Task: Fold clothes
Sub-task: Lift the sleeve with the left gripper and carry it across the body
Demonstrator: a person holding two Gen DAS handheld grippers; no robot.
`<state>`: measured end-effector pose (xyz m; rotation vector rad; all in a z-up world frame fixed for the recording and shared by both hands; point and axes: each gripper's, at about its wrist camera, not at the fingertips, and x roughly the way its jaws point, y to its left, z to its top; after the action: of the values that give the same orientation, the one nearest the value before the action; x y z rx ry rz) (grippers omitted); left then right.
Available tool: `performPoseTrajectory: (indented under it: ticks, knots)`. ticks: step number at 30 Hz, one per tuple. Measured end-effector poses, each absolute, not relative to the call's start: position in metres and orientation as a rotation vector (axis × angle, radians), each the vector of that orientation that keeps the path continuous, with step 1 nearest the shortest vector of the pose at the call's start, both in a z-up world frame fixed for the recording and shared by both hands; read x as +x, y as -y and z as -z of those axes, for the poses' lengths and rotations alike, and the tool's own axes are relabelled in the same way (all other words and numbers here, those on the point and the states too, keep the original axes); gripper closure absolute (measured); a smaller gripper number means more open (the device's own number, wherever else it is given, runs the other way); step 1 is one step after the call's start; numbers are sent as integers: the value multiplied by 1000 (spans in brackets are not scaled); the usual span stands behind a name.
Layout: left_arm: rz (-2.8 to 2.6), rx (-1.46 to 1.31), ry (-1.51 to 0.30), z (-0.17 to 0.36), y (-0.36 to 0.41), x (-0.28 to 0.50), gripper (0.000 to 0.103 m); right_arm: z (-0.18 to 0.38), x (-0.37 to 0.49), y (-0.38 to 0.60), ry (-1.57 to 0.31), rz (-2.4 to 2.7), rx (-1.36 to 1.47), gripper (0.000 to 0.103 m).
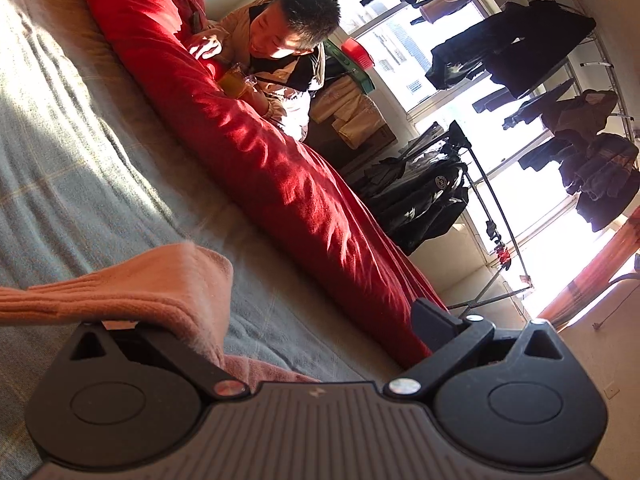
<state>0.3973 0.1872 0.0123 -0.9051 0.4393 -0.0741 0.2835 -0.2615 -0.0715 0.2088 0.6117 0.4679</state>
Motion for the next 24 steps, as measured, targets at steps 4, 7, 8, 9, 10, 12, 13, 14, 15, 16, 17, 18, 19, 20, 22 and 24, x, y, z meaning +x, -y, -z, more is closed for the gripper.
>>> performPoseTrajectory:
  ticks: [4,7,8,9,10,12,13,14,15,16,17,18,19,20,22,24]
  knots:
    - [116,-901,-467,-10,-161,407,3,68,281,262,-604,-468,208,0]
    - [147,-893,-482,-9,-141,414,3,66,280,262,-595,-476,212,0]
    - [158,-892,-484,-9,-135,417,3,66,279,263,-594,-477,214,0]
    - [166,-891,-487,-9,-130,419,3,65,279,264,-593,-476,217,0]
    - [174,-891,-490,-10,-125,421,3,65,279,264,-592,-475,220,0]
    - [190,-885,-496,-11,-115,425,3,64,278,266,-588,-476,230,0]
    - [193,-880,-500,-12,-110,427,3,63,278,268,-586,-477,237,0]
    - [196,-875,-504,-13,-105,429,3,62,277,269,-584,-478,244,0]
    - [198,-872,-507,-13,-101,430,3,61,277,270,-582,-479,250,0]
    - [203,-871,-510,-14,-97,431,3,60,277,271,-581,-481,254,0]
    - [207,-869,-512,-14,-93,433,3,59,276,272,-579,-483,258,0]
    - [211,-867,-514,-15,-88,435,3,59,276,272,-579,-485,261,0]
    - [214,-863,-518,-16,-84,437,3,58,276,273,-580,-488,264,0]
    - [217,-857,-522,-17,-79,439,3,58,276,273,-581,-491,265,0]
    - [228,-845,-529,-21,-69,444,3,58,276,273,-587,-494,263,0]
    - [243,-833,-534,-24,-59,449,3,58,277,273,-598,-498,260,0]
